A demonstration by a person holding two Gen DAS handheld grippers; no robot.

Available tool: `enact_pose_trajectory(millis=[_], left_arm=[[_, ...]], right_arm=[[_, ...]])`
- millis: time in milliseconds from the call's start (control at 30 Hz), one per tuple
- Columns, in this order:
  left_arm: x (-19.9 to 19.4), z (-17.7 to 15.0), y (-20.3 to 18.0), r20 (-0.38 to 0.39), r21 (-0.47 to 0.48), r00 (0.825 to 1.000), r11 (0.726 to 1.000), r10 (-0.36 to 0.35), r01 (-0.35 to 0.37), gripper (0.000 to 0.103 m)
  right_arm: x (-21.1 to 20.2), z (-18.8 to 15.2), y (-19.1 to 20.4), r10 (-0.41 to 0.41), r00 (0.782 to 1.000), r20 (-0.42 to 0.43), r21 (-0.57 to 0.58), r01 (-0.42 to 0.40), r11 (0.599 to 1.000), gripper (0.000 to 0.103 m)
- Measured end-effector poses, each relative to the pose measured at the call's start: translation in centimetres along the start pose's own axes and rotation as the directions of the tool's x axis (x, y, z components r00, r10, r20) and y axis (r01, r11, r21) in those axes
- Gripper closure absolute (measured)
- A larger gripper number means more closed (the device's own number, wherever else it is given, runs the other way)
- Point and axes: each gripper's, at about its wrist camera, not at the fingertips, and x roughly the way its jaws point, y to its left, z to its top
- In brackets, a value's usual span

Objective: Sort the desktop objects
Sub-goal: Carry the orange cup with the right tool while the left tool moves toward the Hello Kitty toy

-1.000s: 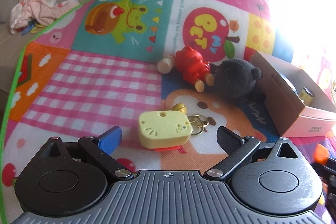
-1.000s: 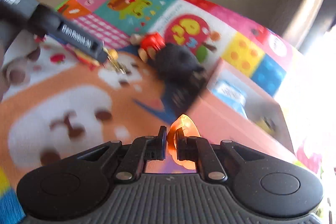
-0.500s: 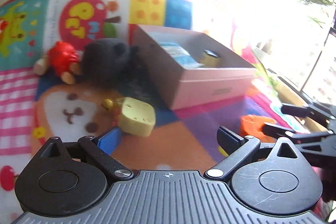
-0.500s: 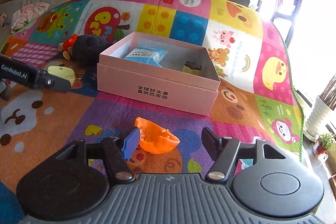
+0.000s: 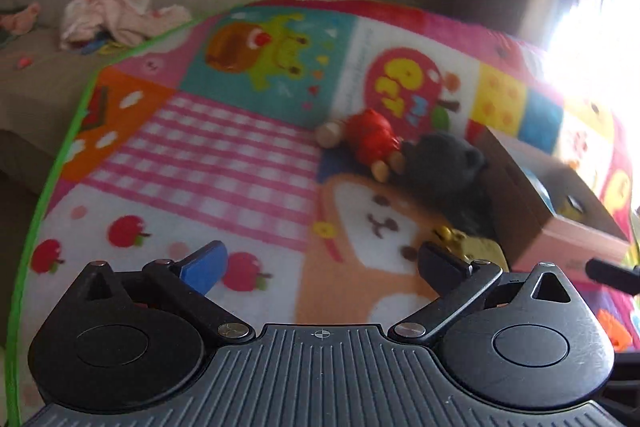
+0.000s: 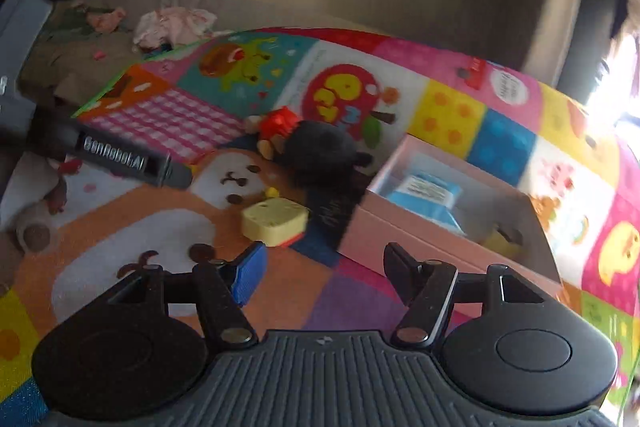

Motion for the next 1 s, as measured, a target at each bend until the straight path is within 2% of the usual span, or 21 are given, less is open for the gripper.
enact_pose_trajectory(millis=[67, 100, 233, 267, 300, 400, 500, 567, 633, 667, 733, 800, 900, 933, 1000], left_arm=[[-0.6, 0.2, 0.9, 0.03, -0.029, 0.999, 0.999, 0.028, -0.027, 0.0], [-0.8, 0.3, 1.1, 0.037, -0.033, 0.999, 0.999, 0.031, -0.029, 0.0], [-1.6, 0.3, 1.4, 0.049, -0.006, 0.999, 1.0, -0.015, 0.015, 0.0], [-1.6, 0.2, 1.3, 0.049, 0.002, 0.998, 1.0, -0.028, 0.028, 0.0], [-1.6, 0.2, 1.3, 0.047, 0.004, 0.998, 0.999, -0.036, 0.035, 0.0], [-1.5, -0.1, 1.1, 0.036, -0.001, 0.998, 0.998, -0.06, 0.06, 0.0], [-1.7, -0.1, 0.9, 0.039, -0.005, 0.997, 0.997, -0.073, 0.073, 0.0], [-2.1, 0.0, 0.7, 0.049, 0.002, 0.996, 0.997, -0.081, 0.081, 0.0], [-2.4, 0.2, 0.6, 0.058, 0.01, 0.994, 0.996, -0.094, 0.094, 0.0], [-2.5, 0.4, 0.5, 0.059, 0.013, 0.993, 0.995, -0.104, 0.103, 0.0], [-2.7, 0.5, 0.2, 0.058, 0.02, 0.992, 0.994, -0.11, 0.109, 0.0], [-2.8, 0.5, -0.2, 0.055, 0.03, 0.992, 0.994, -0.111, 0.11, 0.0], [-3.0, 0.2, -0.9, 0.043, 0.061, 0.992, 0.991, -0.121, 0.118, 0.0], [-3.1, 0.0, -1.3, 0.039, 0.076, 0.992, 0.99, -0.122, 0.119, 0.0], [-3.0, -0.4, -2.0, 0.03, 0.109, 0.992, 0.987, -0.124, 0.12, 0.0]], right_arm=[[2.1, 0.8, 2.6, -0.027, 1.0, -0.014, -0.134, 0.025, 0.991, 0.047], [3.1, 1.0, 3.5, -0.031, 0.999, -0.023, -0.187, 0.026, 0.982, 0.048], [6.3, 1.3, 5.6, -0.073, 0.996, -0.051, -0.318, 0.053, 0.947, 0.05], [6.6, 1.2, 5.8, -0.087, 0.996, -0.036, -0.338, 0.07, 0.939, 0.053], [6.8, 1.3, 6.0, -0.092, 0.995, -0.039, -0.354, 0.072, 0.932, 0.07], [6.4, 1.8, 5.5, -0.069, 0.996, -0.059, -0.326, 0.047, 0.944, 0.079], [4.7, 3.0, 4.0, -0.014, 0.997, -0.075, -0.208, -0.002, 0.978, 0.084], [2.9, 4.3, 2.1, 0.099, 0.99, -0.103, -0.047, -0.104, 0.993, 0.085], [1.2, 5.2, -0.2, 0.245, 0.963, -0.109, 0.138, -0.23, 0.963, 0.085], [0.4, 5.4, -1.4, 0.326, 0.941, -0.096, 0.233, -0.297, 0.926, 0.085], [-0.4, 5.0, -3.4, 0.409, 0.909, -0.073, 0.359, -0.359, 0.861, 0.085], [-0.3, 3.9, -4.9, 0.447, 0.892, -0.063, 0.445, -0.376, 0.813, 0.085], [0.8, 1.1, -6.9, 0.453, 0.886, -0.104, 0.556, -0.326, 0.765, 0.085], [1.3, 0.0, -7.7, 0.438, 0.89, -0.128, 0.59, -0.287, 0.755, 0.084], [0.8, -1.6, -9.0, 0.392, 0.912, -0.124, 0.615, -0.24, 0.751, 0.081]])
